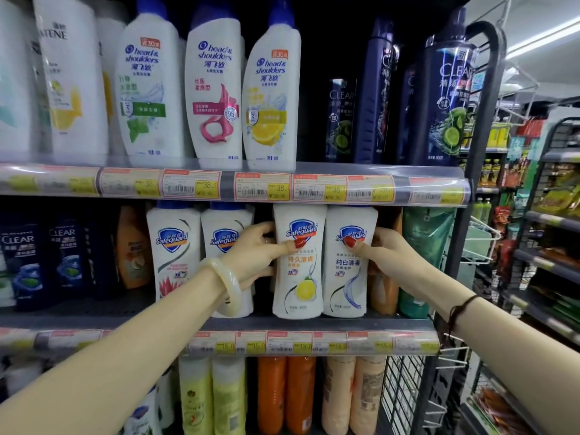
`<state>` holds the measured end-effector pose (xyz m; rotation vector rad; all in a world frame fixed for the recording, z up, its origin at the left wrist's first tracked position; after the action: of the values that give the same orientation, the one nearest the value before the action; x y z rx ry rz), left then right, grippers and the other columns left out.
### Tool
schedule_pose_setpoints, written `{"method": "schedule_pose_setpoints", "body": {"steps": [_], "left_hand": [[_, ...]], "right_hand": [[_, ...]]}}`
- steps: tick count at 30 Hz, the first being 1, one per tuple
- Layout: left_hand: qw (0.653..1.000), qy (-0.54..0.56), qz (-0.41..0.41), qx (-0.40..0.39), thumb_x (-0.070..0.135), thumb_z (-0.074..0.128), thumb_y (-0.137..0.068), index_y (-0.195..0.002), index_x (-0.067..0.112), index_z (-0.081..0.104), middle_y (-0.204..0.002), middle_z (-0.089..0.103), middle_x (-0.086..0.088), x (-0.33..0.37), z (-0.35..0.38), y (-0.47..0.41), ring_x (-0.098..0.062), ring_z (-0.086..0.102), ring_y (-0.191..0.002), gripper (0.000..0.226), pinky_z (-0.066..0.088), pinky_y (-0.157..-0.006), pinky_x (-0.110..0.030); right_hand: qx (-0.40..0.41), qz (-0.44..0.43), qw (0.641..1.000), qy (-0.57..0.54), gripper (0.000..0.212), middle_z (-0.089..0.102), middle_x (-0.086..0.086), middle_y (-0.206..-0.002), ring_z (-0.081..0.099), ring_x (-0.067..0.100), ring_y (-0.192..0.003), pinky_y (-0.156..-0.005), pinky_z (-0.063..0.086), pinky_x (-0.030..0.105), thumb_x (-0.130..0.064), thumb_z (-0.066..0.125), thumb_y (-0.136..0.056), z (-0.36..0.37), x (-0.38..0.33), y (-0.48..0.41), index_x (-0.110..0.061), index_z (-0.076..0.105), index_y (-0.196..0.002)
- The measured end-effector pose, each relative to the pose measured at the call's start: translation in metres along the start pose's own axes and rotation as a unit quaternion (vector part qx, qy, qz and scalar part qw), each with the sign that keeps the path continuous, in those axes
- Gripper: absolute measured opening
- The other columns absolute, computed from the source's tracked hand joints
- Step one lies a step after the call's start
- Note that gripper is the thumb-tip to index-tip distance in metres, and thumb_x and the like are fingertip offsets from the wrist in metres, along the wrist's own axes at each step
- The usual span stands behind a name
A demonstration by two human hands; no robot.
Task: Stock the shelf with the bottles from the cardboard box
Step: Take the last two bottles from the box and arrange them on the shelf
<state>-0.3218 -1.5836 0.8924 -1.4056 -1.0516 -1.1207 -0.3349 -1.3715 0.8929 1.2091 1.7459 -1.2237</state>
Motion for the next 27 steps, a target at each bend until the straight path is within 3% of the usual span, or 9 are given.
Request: {"method": "schedule_pose_setpoints", "body": {"steps": [4,10,13,17,23,27], "left_hand": [[1.000,-0.001,0.001,0.001,-0.001,0.062,-0.083,-0.119,0.010,0.052,-0.096,0.066,-0.006,-0.009,0.001,-0.003,-0.019,0.065,-0.088,0.039,0.053,-0.074,-0.034],[1.000,0.001,0.003,0.020,0.003,0.061,-0.085,-0.123,0.008,0.048,-0.118,0.063,-0.016,-0.022,0.002,-0.005,-0.025,0.063,-0.098,0.040,0.053,-0.071,-0.033],[0.999,-0.003,0.006,0.044,0.007,0.065,-0.083,-0.117,0.010,0.048,-0.120,0.063,-0.015,-0.030,0.001,-0.004,-0.026,0.063,-0.100,0.038,0.053,-0.079,-0.043],[0.994,-0.067,0.042,0.075,0.014,0.072,-0.077,-0.108,0.025,0.053,-0.118,0.064,-0.006,-0.037,0.003,-0.002,-0.026,0.060,-0.110,0.038,0.051,-0.091,-0.052],[0.984,-0.125,0.078,0.102,0.018,0.068,-0.081,-0.131,0.014,0.047,-0.130,0.058,-0.004,-0.039,0.005,-0.001,-0.022,0.056,-0.117,0.054,0.047,-0.099,-0.046],[0.977,-0.179,0.084,0.083,0.026,0.066,-0.083,-0.131,0.018,0.043,-0.126,0.059,0.002,-0.044,0.008,-0.005,-0.016,0.055,-0.116,0.054,0.045,-0.101,-0.040]], "right_hand": [[-0.001,0.006,1.000,0.001,0.030,0.068,0.001,-0.110,0.066,0.012,-0.096,-0.079,0.054,0.028,-0.024,0.061,-0.088,0.003,0.012,0.000,-0.014,0.057,-0.116],[0.045,0.003,0.999,-0.019,0.046,0.063,0.005,-0.119,0.063,0.017,-0.102,-0.085,0.052,0.031,-0.026,0.061,-0.088,0.010,0.020,-0.003,-0.008,0.046,-0.127],[0.032,-0.008,0.999,0.006,0.044,0.062,-0.004,-0.111,0.061,0.006,-0.092,-0.078,0.052,0.024,-0.023,0.065,-0.085,0.014,0.025,0.002,-0.016,0.044,-0.123],[0.029,-0.014,0.998,0.059,0.049,0.059,-0.006,-0.112,0.058,0.013,-0.103,-0.086,0.049,0.029,-0.020,0.067,-0.084,0.019,0.033,0.007,-0.013,0.043,-0.126],[0.026,-0.003,0.995,0.099,0.048,0.060,-0.003,-0.116,0.058,0.015,-0.108,-0.087,0.052,0.035,-0.026,0.064,-0.086,0.019,0.032,0.005,-0.013,0.043,-0.128],[-0.003,0.025,0.980,0.199,0.050,0.058,0.001,-0.120,0.055,0.018,-0.108,-0.086,0.043,0.026,-0.031,0.060,-0.089,0.020,0.034,0.006,-0.009,0.038,-0.128]]}}
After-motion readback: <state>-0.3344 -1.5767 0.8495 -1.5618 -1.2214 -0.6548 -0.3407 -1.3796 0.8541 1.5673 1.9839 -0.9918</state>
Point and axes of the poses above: each hand's wrist, its own y-axis away from the middle knuckle, its own z-axis out of the palm, x = y × z, the point moved 4 cm from there along -y, towards the middle knuckle
